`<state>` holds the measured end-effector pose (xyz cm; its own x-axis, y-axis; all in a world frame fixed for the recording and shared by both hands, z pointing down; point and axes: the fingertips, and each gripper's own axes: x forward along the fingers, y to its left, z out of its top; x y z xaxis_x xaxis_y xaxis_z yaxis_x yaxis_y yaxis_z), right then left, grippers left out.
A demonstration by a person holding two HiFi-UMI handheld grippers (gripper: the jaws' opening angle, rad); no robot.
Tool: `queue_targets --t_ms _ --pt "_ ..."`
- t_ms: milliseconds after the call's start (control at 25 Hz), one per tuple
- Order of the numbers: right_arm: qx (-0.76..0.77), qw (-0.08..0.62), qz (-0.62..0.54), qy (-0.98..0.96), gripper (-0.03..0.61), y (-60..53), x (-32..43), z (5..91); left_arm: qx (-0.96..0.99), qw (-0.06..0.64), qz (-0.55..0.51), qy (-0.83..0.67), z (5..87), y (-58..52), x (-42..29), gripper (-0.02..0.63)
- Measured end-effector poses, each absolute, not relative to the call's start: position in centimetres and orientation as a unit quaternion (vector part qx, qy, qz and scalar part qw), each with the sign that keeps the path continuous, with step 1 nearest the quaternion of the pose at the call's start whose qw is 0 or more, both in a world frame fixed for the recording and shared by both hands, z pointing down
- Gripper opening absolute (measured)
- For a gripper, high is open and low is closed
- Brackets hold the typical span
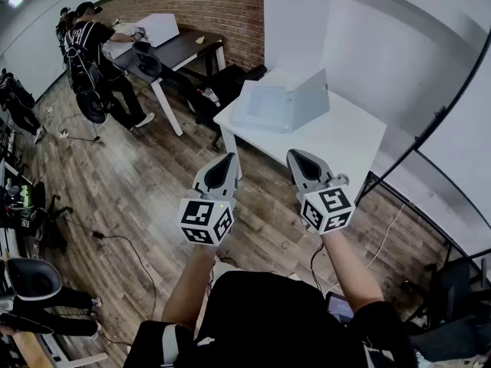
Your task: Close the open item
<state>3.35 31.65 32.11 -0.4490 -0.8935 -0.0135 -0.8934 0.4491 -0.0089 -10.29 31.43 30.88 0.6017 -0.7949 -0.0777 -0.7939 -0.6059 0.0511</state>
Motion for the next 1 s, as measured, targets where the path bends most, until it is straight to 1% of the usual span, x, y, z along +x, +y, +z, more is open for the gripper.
queue_targets --t_ms 240,480,1000 --pt "-0.535 0.004 0.01 0.845 0.038 32.0 4.3 32.3 0.896 0.008 -0.043 -0.442 31.0 31.7 -9.3 0.014" --pt "-0.541 -0.006 0.006 0.841 0.038 32.3 6.4 32.6 0.896 -0.005 -0.033 -0.443 30.6 32.0 -7.4 0.014" --pt "-0.55 -0.016 -0.017 0.835 0.038 29.5 8.6 34.0 0.894 0.002 -0.017 -0.448 31.5 29.6 -6.1 0.014"
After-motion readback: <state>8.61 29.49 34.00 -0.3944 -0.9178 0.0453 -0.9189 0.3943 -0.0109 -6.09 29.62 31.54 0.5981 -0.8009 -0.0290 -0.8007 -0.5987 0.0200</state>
